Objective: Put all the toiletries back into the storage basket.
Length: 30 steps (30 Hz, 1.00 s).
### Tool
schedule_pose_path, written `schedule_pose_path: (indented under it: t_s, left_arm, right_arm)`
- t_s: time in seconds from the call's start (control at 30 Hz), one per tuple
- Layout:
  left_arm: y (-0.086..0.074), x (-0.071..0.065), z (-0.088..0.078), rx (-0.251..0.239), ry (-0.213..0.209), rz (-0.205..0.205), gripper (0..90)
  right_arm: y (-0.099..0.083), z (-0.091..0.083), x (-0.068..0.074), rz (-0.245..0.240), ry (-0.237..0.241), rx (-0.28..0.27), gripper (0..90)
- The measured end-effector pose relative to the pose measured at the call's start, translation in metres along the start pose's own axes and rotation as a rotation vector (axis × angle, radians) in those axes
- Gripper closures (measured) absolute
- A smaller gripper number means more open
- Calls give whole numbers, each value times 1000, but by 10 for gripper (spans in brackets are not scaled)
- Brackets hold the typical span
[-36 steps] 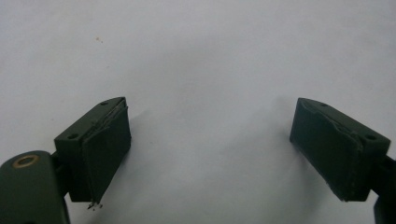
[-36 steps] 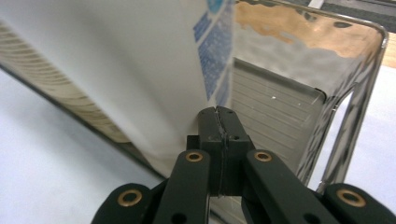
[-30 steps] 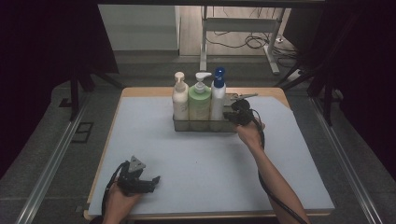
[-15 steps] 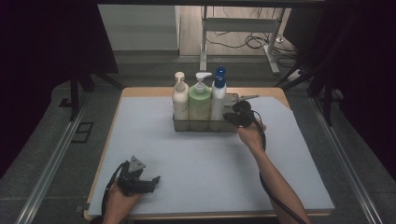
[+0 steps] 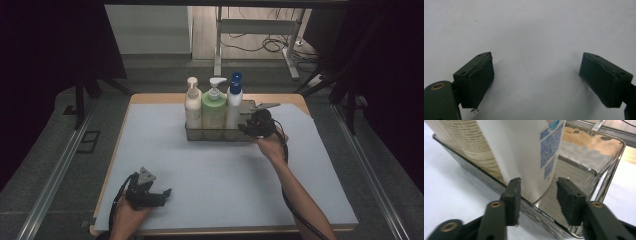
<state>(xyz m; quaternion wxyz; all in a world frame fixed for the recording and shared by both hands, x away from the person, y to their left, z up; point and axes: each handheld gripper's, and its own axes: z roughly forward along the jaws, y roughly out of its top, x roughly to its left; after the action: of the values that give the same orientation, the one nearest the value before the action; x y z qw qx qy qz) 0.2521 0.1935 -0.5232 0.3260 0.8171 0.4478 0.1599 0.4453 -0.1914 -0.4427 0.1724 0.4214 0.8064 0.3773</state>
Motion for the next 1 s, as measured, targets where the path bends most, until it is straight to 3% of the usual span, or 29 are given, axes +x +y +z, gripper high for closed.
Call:
schedule_pose_path:
  t_s: [0.27,0.4,0.8,1.0]
  left_arm:
    - [0,0,0,0,0,0,123]
    - [0,0,0,0,0,-1,123]
    - [0,0,0,0,1,0,123]
    - [0,0,0,-1,1,1,123]
  right_arm:
    - [0,-15,4,-36,21,-26,363]
    - [-1,-20,8,-72,18,-21,318]
    - [-7,-29,12,-84,58,-19,195]
    - [-12,-40,16,-122,52,-25,125]
